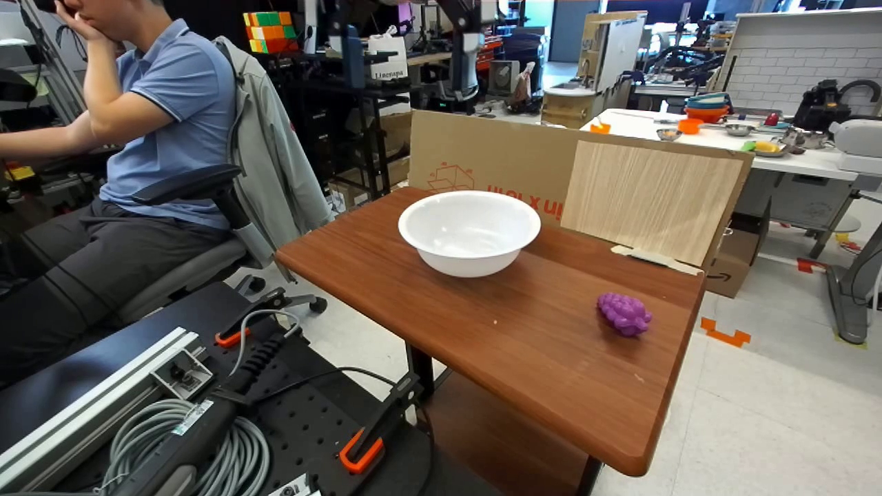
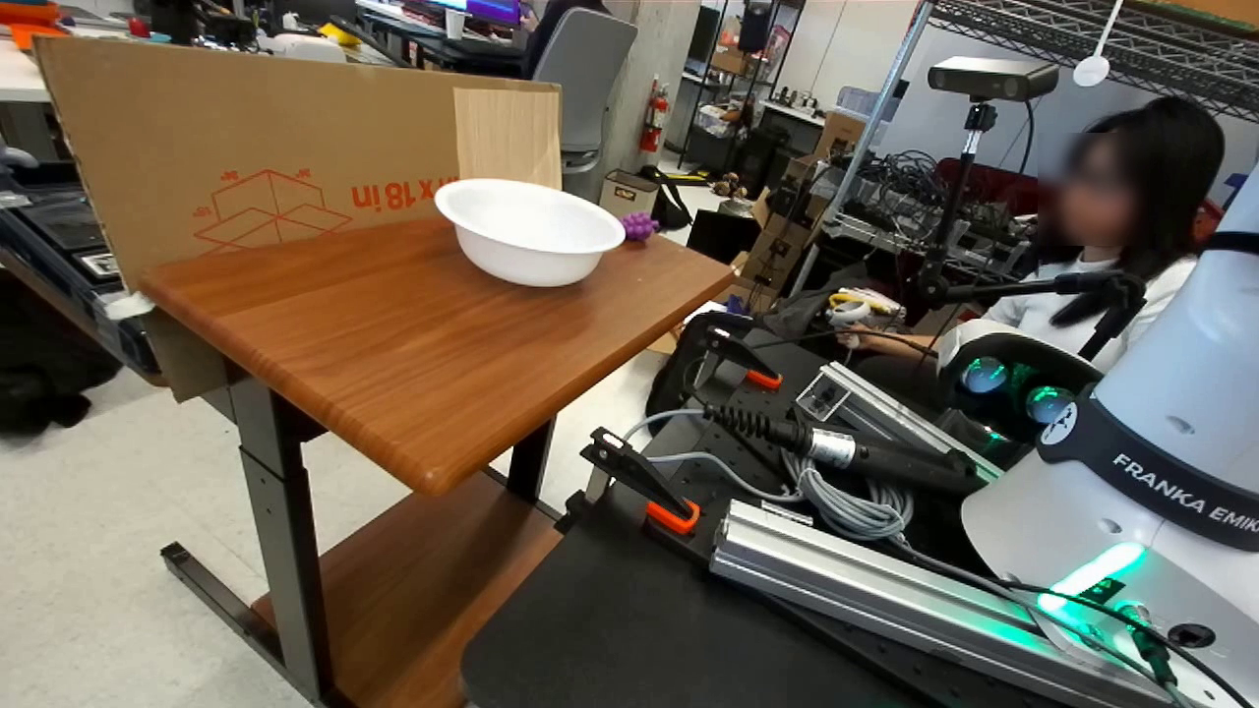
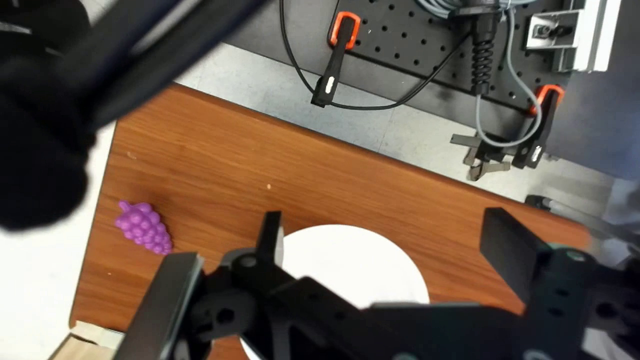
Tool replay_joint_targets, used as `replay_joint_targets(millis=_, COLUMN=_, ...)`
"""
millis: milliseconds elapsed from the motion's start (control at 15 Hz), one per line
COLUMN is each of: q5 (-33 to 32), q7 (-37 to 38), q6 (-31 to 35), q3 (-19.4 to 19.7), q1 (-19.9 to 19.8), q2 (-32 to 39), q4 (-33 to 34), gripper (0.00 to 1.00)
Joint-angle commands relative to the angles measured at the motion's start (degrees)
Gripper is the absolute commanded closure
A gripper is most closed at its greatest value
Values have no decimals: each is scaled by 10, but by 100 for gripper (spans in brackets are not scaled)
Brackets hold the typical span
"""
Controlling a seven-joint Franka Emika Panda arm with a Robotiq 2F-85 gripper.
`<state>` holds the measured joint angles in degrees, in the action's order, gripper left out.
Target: Put the purple thing in the bowl
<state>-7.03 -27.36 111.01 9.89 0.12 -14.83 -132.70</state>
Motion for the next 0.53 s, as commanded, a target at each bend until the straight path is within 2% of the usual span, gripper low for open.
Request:
replay_joint_targets(millis=0, q5=22, q7=36, q6=17, q3=1, q1=-23, q2=104, q4=79, gripper=0)
replay_joint_targets(millis=200, q5=25, q7=67, q6=8, q3=-11, q1=-31, q2=136, q4=114, gripper=0)
replay_joint_targets(millis=267, q5=11, q7=46, q6=15, q3=-11, q1=-34, q2=114, q4=80, gripper=0)
replay_joint_targets(millis=467, q5=16, q7=61, q6=15, q3=-16, q1=-35, q2=133, q4=102, gripper=0)
